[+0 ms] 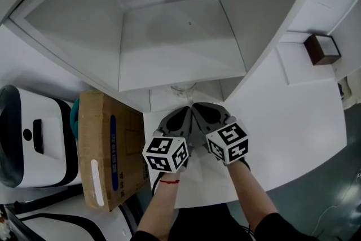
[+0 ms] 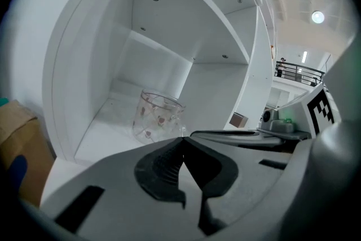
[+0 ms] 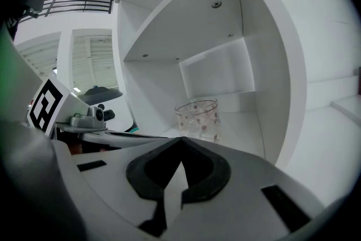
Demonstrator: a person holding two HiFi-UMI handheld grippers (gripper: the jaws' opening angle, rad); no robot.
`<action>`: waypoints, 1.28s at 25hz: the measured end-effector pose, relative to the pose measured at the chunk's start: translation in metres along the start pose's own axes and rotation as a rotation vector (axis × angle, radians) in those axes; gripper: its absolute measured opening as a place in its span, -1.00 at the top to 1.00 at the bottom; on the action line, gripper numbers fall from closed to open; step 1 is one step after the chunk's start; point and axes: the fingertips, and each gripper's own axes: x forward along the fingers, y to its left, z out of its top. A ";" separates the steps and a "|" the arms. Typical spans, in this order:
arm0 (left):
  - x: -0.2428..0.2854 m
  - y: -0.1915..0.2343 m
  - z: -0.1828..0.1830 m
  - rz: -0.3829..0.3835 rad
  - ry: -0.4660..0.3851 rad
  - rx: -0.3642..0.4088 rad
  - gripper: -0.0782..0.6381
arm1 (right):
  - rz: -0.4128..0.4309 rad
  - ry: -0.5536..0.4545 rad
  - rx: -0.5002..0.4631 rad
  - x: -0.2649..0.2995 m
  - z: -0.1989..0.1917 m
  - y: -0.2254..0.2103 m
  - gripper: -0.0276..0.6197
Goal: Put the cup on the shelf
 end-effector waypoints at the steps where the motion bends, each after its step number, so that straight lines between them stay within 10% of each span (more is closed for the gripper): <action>1: -0.002 -0.002 0.001 0.002 -0.008 0.009 0.76 | -0.002 -0.009 0.002 -0.002 0.001 0.001 0.91; 32: -0.136 -0.088 0.063 -0.041 -0.150 0.158 0.76 | -0.006 -0.122 -0.065 -0.116 0.067 0.111 0.91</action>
